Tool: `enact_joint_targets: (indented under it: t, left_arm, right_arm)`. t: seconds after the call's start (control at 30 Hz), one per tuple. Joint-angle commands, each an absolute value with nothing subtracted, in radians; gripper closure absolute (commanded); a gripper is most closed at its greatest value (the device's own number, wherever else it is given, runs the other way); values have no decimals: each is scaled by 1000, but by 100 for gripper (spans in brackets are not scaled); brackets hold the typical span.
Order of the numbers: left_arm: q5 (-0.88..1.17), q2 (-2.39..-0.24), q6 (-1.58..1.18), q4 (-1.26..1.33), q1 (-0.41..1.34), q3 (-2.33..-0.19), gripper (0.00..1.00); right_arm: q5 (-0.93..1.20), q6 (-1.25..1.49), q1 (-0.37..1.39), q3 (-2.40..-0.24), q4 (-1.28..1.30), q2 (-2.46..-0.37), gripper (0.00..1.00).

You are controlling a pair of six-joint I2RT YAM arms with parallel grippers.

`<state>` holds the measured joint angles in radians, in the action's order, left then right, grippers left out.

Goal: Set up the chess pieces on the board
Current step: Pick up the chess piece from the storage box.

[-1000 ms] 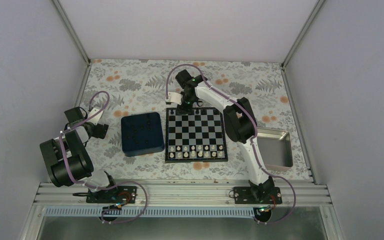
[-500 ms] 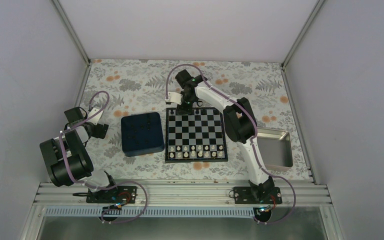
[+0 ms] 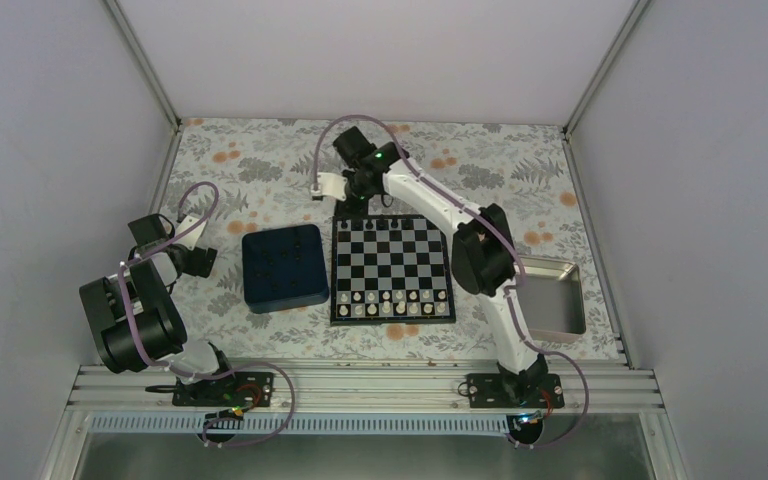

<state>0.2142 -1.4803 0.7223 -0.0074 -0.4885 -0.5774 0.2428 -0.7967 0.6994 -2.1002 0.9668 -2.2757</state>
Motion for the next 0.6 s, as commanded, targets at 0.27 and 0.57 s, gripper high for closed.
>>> enact_joint_targets:
  t: [0.27, 0.57]
  left_arm:
    - [223, -1499, 739, -11, -498, -562, 0]
    - [225, -1493, 738, -9, -501, -560, 0]
  right_arm:
    - [231, -793, 904, -2115, 947, -2252, 54]
    - [215, -809, 922, -2098, 828, -2329, 63]
